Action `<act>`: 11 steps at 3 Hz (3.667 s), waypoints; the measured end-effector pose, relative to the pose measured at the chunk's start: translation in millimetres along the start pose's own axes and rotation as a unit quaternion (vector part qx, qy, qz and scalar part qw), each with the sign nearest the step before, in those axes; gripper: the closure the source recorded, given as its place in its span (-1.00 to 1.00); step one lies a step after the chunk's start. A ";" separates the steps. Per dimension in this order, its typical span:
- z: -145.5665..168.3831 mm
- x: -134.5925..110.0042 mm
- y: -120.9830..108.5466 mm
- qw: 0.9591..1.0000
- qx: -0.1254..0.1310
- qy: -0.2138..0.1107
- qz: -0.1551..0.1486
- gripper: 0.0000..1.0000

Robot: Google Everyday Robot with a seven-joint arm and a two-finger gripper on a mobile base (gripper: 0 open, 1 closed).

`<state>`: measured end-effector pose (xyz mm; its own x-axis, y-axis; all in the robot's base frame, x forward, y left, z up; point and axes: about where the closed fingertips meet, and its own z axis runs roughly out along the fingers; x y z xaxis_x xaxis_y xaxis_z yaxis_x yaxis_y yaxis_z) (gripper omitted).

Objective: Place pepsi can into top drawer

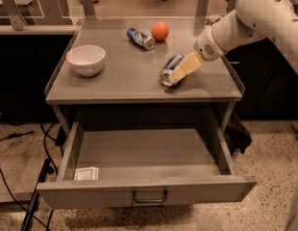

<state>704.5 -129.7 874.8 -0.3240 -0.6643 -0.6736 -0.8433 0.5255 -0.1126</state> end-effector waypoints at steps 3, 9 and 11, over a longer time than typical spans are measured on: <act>45.1 -6.5 7.2 0.999 -0.039 -0.001 -0.002 -1.00; -9.8 -16.3 39.7 0.997 -0.067 -0.006 -0.033 1.00; -67.4 -7.8 115.2 0.982 -0.178 -0.023 -0.050 1.00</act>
Offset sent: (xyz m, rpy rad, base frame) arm 0.0137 0.0266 -0.0267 0.0203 0.0491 0.0568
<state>581.0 -99.8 916.3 -0.2187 -0.6738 -0.7058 -0.9692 0.2340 0.0769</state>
